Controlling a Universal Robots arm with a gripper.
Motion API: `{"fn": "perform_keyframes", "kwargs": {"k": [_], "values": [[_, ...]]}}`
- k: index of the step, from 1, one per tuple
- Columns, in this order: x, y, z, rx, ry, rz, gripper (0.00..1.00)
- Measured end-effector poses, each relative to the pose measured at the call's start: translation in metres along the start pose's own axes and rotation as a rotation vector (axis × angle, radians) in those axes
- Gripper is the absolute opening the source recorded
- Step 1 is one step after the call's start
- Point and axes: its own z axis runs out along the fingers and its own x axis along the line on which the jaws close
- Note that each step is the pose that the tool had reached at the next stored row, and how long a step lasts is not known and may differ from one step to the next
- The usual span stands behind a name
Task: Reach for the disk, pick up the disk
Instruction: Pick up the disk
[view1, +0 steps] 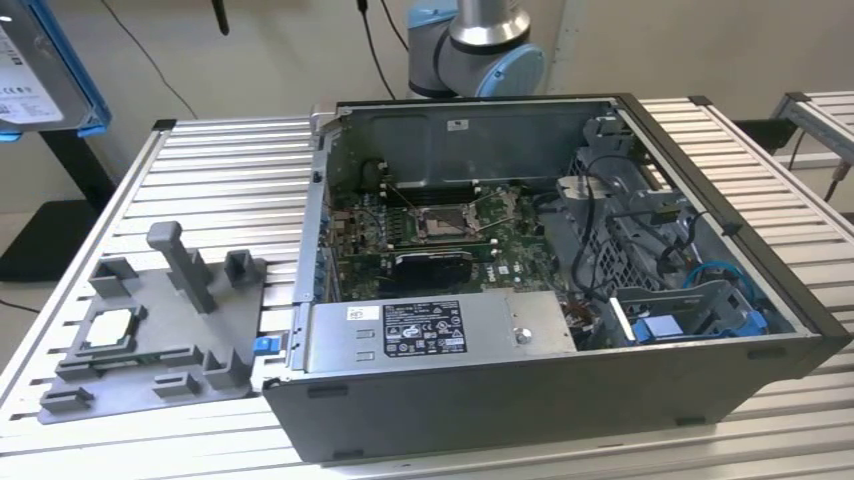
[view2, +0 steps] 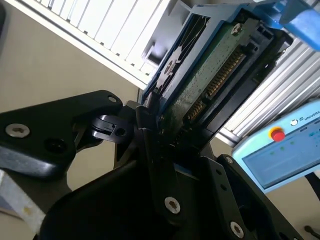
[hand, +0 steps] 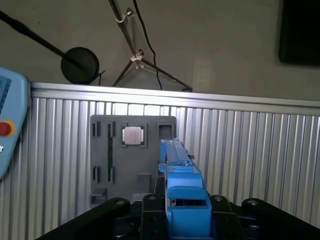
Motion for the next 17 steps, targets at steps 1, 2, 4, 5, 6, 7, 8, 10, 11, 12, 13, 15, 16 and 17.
{"fn": "perform_keyframes", "kwargs": {"k": [1,2,4,5,6,7,8,10,11,12,13,15,16,17], "values": [[-0.0001,0.0000,-0.0018,0.0000,0.0000,0.000,0.00],[-0.0001,0.0000,-0.0037,0.0000,0.0000,-0.001,0.00],[-0.0003,0.0001,-0.0075,-0.0001,0.0001,-0.001,0.00],[-0.0004,0.0001,-0.0094,-0.0001,0.0000,-0.002,0.00],[-0.0005,0.0001,-0.0114,0.0000,0.0000,-0.002,0.00],[-0.0006,0.0002,-0.0134,-0.0001,0.0000,-0.002,0.00],[-0.0006,0.0002,-0.0151,-0.0002,0.0001,-0.003,0.00],[-0.0007,0.0002,-0.0174,-0.0003,0.0001,-0.003,0.00],[-0.0008,0.0002,-0.0180,-0.0003,0.0001,-0.003,0.00],[-0.0007,0.0002,-0.0183,-0.0002,0.0001,-0.003,0.00],[-0.0008,0.0002,-0.0185,-0.0002,0.0001,-0.003,0.00],[-0.0008,0.0002,-0.0191,-0.0002,0.0001,-0.003,0.00],[-0.0008,0.0002,-0.0197,-0.0002,0.0000,-0.003,0.00],[-0.0008,0.0003,-0.0204,-0.0001,0.0000,-0.003,0.00]]}}
